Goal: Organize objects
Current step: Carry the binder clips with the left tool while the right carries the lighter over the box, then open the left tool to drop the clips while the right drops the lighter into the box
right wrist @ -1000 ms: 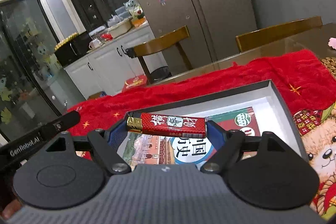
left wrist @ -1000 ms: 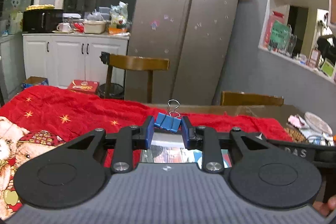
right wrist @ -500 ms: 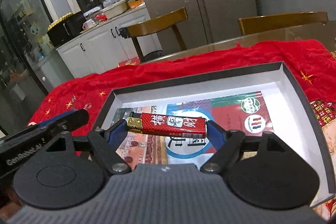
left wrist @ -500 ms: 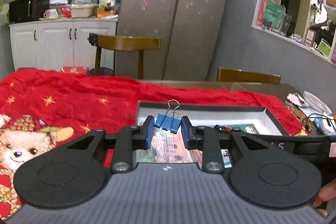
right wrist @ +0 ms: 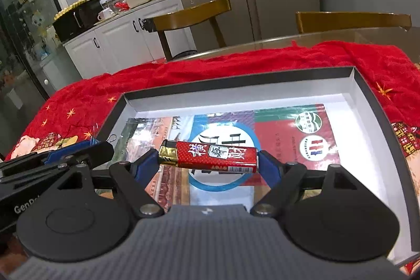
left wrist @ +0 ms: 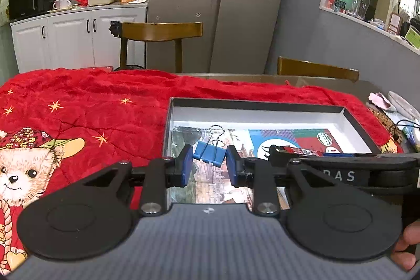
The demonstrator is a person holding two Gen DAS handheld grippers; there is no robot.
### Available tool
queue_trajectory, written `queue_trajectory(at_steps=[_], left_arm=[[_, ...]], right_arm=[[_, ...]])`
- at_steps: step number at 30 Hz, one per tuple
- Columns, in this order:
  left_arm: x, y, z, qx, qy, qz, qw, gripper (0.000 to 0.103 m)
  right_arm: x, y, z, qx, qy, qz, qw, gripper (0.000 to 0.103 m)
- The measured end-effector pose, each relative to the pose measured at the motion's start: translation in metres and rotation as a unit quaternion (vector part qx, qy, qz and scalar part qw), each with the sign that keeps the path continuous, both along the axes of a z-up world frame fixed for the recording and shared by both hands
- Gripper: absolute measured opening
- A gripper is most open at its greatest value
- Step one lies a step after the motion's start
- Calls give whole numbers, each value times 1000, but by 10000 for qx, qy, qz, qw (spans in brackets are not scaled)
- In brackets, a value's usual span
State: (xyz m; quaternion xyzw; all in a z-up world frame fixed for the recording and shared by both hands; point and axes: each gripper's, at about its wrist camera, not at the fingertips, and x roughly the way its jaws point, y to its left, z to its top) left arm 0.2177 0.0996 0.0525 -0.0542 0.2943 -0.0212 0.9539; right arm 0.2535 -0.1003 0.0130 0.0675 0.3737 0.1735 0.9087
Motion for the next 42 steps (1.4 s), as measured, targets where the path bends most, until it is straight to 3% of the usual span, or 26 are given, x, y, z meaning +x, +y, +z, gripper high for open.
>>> queue_trajectory(at_steps=[21, 35, 42], left_arm=[[14, 4, -18, -142, 583, 74, 9982, 32], [15, 8, -19, -270, 641, 69, 9976, 34], [13, 8, -15, -294, 610, 70, 9977, 42]], right_arm=[[0, 6, -6, -313, 53, 146, 9994, 82], [2, 2, -4, -73, 170, 187, 9997, 84], [2, -2, -1, 99, 156, 149, 9997, 88]])
